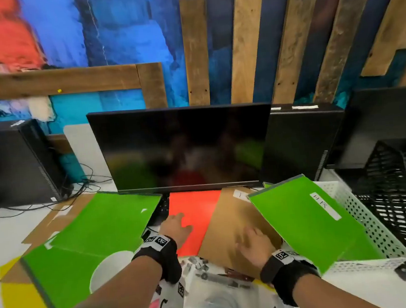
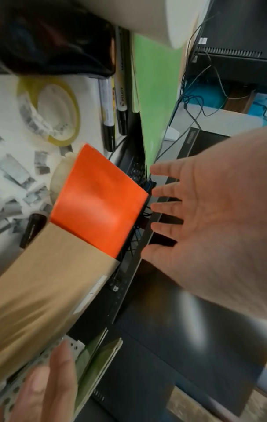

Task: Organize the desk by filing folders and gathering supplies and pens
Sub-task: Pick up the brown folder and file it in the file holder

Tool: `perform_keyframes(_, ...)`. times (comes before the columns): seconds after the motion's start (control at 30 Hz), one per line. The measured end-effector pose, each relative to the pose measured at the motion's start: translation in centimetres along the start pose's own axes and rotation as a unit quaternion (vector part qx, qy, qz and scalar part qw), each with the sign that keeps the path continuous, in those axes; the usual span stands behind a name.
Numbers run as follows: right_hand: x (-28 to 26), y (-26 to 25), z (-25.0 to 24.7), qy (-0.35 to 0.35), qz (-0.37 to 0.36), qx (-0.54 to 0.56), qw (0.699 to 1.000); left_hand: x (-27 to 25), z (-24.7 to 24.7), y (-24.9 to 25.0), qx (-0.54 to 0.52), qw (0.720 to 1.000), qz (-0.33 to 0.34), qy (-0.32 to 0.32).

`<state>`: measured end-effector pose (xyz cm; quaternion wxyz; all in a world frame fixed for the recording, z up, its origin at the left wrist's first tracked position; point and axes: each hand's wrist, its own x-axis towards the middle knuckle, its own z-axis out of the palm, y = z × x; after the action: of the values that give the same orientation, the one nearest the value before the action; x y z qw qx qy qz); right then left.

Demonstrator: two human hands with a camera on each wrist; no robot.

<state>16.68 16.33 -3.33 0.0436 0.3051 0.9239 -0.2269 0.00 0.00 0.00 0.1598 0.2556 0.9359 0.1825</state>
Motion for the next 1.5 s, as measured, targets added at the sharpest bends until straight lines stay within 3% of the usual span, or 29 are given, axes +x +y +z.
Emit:
perform_keyframes(0.17,0.0,1.1,2.1,-0.014,0.104,0.007,0.994,0.8,1.3,-1.4,0.015,0.999,-0.035,-0.018)
perform_keyframes(0.27,-0.2,1.8,3.3,0.016,0.175,0.026,0.984,1.0,1.8,-1.8,0.016,0.997,-0.081,-0.014)
perform_keyframes(0.4,-0.2,2.3,4.7,0.054,0.225,0.08,0.97,1.4,2.5,-2.7,-0.067,0.99,-0.115,-0.039)
perform_keyframes(0.6,-0.9,1.1,5.3,0.006,0.197,0.001,0.98,1.6,2.9,-3.2,-0.16,0.979,-0.097,-0.076)
perform_keyframes(0.8,-1.6,-1.8,5.9,0.006,0.122,-0.035,0.992,0.9,3.3,-2.4,-0.206,0.971,-0.111,-0.05)
perform_keyframes(1.0,-1.6,-3.5,5.5,0.01,0.078,0.033,0.996,0.8,4.0,-1.3,-0.174,0.982,-0.063,-0.043)
perform_keyframes(1.1,-1.7,-3.6,5.1,-0.003,0.061,0.057,0.997,0.8,4.1,-0.7,-0.174,0.981,-0.073,-0.036)
perform_keyframes(1.17,-1.8,-3.5,4.9,0.024,0.073,0.084,0.993,0.8,4.2,-0.5,-0.198,0.976,-0.086,-0.032)
perform_keyframes(1.33,-1.4,-2.1,4.2,0.103,0.224,0.181,0.952,0.7,3.8,-1.1,-0.272,0.955,-0.119,0.002)
perform_keyframes(1.43,-1.4,-1.4,3.9,0.105,0.314,0.311,0.891,1.0,3.5,-1.7,-0.253,0.958,-0.136,-0.002)
perform_keyframes(1.5,-1.7,-1.5,3.8,0.043,0.319,0.442,0.837,1.0,3.2,-2.2,-0.235,0.959,-0.155,-0.006)
